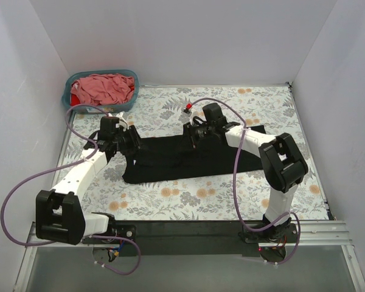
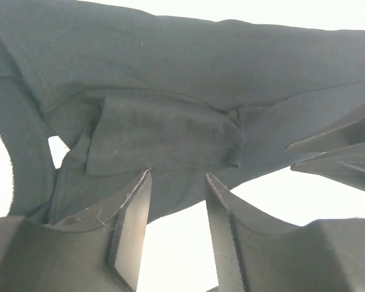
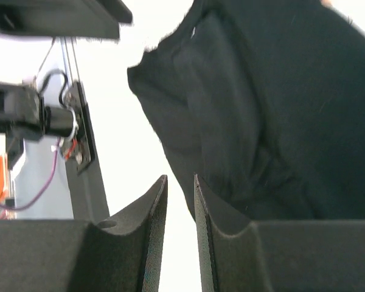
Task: Fold and stack the t-shirts
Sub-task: Fold the tshirt
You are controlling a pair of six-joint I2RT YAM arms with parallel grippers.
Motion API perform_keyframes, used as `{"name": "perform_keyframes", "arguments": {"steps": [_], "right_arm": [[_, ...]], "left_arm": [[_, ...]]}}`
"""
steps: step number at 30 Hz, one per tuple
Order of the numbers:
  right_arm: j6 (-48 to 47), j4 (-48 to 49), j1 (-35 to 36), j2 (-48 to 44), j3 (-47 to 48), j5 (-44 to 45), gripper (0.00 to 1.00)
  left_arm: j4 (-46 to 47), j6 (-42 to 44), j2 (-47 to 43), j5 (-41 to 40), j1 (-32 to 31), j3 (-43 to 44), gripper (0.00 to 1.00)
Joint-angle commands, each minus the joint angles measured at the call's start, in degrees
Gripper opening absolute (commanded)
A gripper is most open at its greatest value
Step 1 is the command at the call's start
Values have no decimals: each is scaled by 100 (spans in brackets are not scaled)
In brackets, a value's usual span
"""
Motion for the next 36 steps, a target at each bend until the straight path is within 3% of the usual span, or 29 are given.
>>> {"name": "perform_keyframes", "arguments": {"steps": [1, 10, 14, 21, 25, 30, 32, 33, 36], "right_arm": [[405, 42, 30, 328, 614, 128, 31], [1214, 876, 223, 1312, 774, -302, 31], [1031, 886, 144, 1691, 537, -312, 31], [705, 868, -295, 1684, 45, -162, 31], [547, 789, -550, 1220, -175, -101, 32], [135, 359, -647, 315, -421, 223, 32], [-85, -123, -682, 41, -527, 732, 33], [-173, -255, -682, -82, -536, 986, 42], [-586, -1309, -691, -626, -562, 2234, 51]], "left_arm": [[290, -242, 451, 312, -21, 198, 36], [774, -602, 1945, 139, -259, 216, 24], [634, -848, 2376, -459, -233, 216, 15], [432, -884, 2702, -864, -92, 330, 14], [265, -761, 2712, -926, -83, 576, 17], [2, -682, 2299, -750, -92, 945, 35], [-314, -682, 2027, -706, -101, 1121, 37], [-411, -691, 1904, -706, -101, 1139, 39], [-737, -805, 1245, -960, -127, 955, 44]]}}
